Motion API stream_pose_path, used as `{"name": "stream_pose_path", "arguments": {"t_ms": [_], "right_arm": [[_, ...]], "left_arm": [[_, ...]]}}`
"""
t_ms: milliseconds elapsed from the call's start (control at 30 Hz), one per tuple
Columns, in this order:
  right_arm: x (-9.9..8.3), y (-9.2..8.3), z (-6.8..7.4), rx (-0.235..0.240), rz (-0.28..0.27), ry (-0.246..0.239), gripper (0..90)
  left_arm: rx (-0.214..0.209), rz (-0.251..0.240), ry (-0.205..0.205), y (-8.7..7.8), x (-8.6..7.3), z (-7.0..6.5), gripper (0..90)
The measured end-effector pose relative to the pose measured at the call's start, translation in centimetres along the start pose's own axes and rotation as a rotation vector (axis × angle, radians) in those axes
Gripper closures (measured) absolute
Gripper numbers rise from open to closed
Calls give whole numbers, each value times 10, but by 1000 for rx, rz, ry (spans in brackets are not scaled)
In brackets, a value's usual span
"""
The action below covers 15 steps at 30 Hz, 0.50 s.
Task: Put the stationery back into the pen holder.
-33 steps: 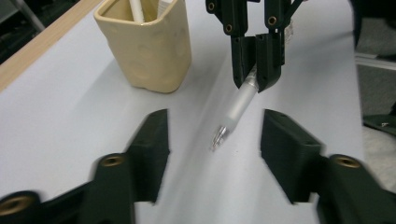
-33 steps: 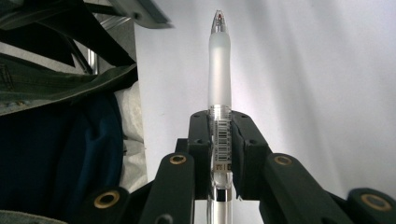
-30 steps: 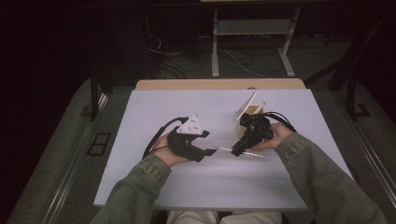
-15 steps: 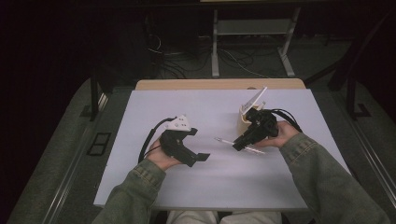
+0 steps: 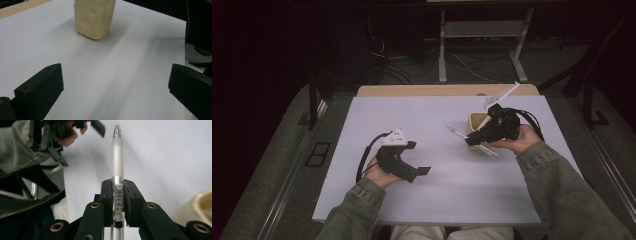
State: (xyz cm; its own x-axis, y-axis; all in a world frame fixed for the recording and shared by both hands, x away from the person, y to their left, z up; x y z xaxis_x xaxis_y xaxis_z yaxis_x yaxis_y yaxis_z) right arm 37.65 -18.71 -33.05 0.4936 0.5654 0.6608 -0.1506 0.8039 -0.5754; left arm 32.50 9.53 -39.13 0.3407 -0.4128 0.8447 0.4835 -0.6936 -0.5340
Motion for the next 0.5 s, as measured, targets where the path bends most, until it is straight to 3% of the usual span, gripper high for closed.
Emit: {"name": "stream_pose_path", "arguments": {"t_ms": [500], "right_arm": [[2, -20, -8, -88, -126, -12, 785]], "left_arm": [[31, -23, -68, -6, -24, 6, 0]]}}
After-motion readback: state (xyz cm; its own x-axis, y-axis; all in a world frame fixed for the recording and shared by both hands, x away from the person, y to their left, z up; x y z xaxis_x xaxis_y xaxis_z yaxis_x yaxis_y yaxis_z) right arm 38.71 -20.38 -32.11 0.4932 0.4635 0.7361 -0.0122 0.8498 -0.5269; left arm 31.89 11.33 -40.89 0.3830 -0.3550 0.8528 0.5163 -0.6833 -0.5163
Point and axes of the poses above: each handheld gripper's, and its own axes: y roughly forward along the jaws, x roughly out of its top, z roughly to its left, the point moved 3 cm from there along y, roughly forward along the jaws, and after that the axes turned 12 degrees about x, right-handed, at the moved point
